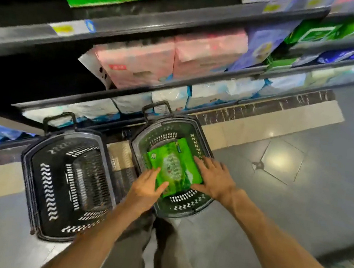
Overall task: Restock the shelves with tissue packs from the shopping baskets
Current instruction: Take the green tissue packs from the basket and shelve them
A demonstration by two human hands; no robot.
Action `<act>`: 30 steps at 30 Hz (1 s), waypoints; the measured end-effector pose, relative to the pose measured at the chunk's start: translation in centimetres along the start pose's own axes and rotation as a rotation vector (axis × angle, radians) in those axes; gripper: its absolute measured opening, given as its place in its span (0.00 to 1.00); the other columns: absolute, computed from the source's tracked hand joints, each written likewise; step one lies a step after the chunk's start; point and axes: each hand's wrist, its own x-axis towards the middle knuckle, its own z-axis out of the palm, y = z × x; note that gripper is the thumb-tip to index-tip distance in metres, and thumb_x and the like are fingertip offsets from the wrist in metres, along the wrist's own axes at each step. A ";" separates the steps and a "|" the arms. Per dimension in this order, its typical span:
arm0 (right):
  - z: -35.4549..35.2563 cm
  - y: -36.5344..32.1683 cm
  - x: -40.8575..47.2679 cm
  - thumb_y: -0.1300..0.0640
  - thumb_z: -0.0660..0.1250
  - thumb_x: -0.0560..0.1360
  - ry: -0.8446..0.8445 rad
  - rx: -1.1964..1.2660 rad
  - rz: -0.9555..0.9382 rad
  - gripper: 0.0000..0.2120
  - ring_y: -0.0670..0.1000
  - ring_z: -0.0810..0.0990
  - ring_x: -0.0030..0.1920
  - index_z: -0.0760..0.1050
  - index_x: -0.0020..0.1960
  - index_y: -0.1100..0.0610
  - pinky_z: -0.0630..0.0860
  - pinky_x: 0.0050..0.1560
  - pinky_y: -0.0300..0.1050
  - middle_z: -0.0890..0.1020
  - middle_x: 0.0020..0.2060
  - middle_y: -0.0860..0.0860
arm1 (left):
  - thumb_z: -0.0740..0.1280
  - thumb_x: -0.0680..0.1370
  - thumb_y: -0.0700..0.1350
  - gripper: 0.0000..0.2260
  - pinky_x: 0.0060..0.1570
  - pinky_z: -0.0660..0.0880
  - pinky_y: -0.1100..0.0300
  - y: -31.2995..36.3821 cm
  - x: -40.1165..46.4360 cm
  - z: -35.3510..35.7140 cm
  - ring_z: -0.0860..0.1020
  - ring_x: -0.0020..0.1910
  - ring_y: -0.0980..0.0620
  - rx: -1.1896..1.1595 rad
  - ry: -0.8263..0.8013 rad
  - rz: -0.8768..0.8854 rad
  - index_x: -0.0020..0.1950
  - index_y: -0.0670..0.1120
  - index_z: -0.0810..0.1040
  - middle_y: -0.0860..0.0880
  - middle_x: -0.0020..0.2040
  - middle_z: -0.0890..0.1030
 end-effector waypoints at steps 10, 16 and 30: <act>5.1 2.4 14.0 0.32 0.65 0.76 -0.116 -0.131 -0.050 0.48 0.58 0.58 0.80 0.44 0.84 0.49 0.58 0.78 0.61 0.59 0.80 0.56 | 0.58 0.84 0.62 0.32 0.75 0.60 0.52 -4.9 10.8 11.0 0.64 0.78 0.43 -0.447 -0.124 -0.284 0.82 0.46 0.59 0.44 0.80 0.64; 9.1 3.1 25.8 0.32 0.67 0.76 -0.172 -0.212 -0.114 0.47 0.60 0.62 0.78 0.47 0.84 0.49 0.62 0.77 0.61 0.61 0.80 0.57 | 0.58 0.77 0.73 0.41 0.74 0.65 0.51 -6.9 17.8 20.1 0.68 0.76 0.46 -0.957 -0.154 -0.605 0.81 0.48 0.62 0.48 0.78 0.68; 20.5 2.6 49.3 0.35 0.72 0.73 -0.245 -0.223 -0.290 0.46 0.61 0.63 0.78 0.55 0.81 0.54 0.62 0.77 0.58 0.63 0.79 0.59 | 0.75 0.73 0.62 0.36 0.70 0.72 0.46 -9.2 33.6 37.3 0.72 0.69 0.44 -1.834 0.014 -1.205 0.75 0.46 0.69 0.44 0.72 0.72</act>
